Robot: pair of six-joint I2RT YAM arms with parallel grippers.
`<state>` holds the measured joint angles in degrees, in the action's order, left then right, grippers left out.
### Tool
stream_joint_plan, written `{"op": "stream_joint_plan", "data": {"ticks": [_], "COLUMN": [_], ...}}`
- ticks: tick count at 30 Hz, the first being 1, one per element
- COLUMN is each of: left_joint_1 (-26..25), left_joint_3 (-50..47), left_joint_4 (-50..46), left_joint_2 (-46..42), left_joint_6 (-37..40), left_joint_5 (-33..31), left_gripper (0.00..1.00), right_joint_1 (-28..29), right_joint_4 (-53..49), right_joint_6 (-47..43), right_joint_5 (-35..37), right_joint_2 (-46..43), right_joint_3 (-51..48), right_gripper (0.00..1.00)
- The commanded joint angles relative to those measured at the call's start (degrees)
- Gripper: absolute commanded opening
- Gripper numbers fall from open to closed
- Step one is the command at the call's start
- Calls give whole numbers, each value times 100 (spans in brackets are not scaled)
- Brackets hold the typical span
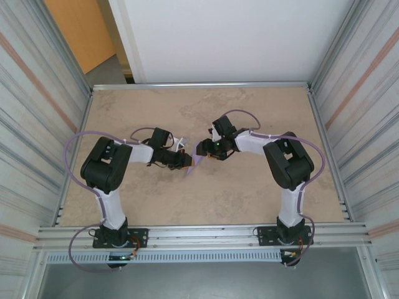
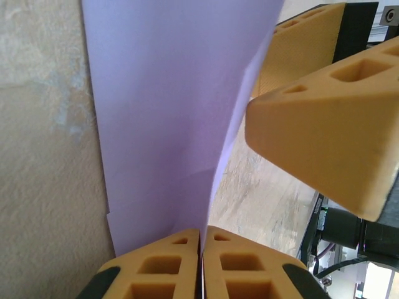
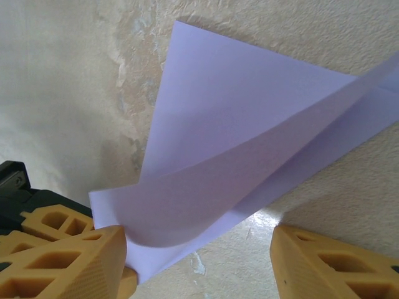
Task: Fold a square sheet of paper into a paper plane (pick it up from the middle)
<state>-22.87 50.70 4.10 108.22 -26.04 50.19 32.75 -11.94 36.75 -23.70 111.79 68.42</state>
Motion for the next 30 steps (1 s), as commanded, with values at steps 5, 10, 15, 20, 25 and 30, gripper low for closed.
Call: {"op": "stream_joint_plan", "data": {"ticks": [5,10,15,20,25,30], "left_joint_1": [44,47,43,46,46,-6], "left_joint_3": [-27,-68,-304,-546,-709,-719], "left_joint_4": [75,1,-67,-127,-190,-396], "left_joint_2": [-1,-96,-422,-802,-1144,-1372], "left_joint_6": [-104,-87,-77,-85,-105,-102], "left_joint_5": [167,125,-76,-293,-729,-1197], "left_gripper": [13,17,24,30,39,46], "right_joint_1": [126,144,148,157,157,161], "right_joint_4": [-855,-1102,-1221,-1250,-1293,-1322], "right_joint_6": [-182,-116,-116,-116,-124,-72], "right_joint_5": [828,954,984,929,936,936], "right_joint_2": [549,751,863,925,967,977], "right_joint_3": [470,651,759,838,882,892], "right_gripper": [60,59,59,59,59,60]}}
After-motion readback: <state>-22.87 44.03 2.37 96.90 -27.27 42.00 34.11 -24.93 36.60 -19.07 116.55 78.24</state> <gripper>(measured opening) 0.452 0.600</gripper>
